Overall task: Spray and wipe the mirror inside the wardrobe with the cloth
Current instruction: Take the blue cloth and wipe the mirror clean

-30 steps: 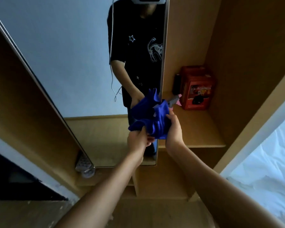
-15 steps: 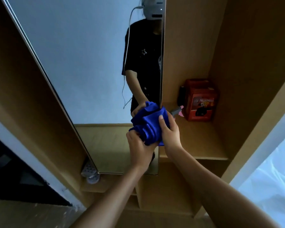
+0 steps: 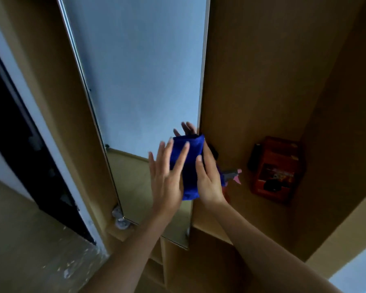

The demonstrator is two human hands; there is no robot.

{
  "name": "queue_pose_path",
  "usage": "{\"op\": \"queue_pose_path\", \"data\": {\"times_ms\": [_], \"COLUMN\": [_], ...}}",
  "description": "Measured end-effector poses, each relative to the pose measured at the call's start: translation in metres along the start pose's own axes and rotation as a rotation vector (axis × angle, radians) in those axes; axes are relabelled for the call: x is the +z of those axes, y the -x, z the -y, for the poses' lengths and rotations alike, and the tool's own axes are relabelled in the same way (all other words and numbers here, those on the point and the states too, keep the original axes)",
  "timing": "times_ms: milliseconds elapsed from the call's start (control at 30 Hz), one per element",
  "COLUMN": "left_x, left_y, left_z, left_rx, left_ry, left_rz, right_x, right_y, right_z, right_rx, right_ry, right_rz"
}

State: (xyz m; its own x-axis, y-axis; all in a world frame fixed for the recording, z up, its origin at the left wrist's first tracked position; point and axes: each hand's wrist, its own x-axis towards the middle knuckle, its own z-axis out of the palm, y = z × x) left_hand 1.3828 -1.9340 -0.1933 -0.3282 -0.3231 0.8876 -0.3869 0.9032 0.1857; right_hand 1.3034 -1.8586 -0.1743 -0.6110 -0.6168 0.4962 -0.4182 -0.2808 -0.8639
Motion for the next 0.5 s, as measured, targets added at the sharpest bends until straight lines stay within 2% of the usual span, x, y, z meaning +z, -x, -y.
{"op": "queue_pose_path", "data": {"times_ms": [100, 267, 433, 500], "left_x": [0.002, -0.002, 0.006, 0.009], "left_y": [-0.005, -0.020, -0.027, -0.033], "left_z": [0.007, 0.025, 0.017, 0.013], "left_rx": [0.272, 0.362, 0.351, 0.377], "left_ry": [-0.155, -0.025, -0.245, -0.406], "left_rz": [0.219, 0.490, 0.538, 0.444], "right_x": [0.002, 0.004, 0.001, -0.001], "right_y": [-0.003, -0.005, -0.013, -0.020], "right_z": [-0.011, -0.018, -0.010, -0.003], "right_rx": [-0.094, -0.088, -0.102, -0.132], "right_ry": [0.068, 0.008, -0.046, -0.050], "right_rz": [0.012, 0.031, 0.070, 0.081]}}
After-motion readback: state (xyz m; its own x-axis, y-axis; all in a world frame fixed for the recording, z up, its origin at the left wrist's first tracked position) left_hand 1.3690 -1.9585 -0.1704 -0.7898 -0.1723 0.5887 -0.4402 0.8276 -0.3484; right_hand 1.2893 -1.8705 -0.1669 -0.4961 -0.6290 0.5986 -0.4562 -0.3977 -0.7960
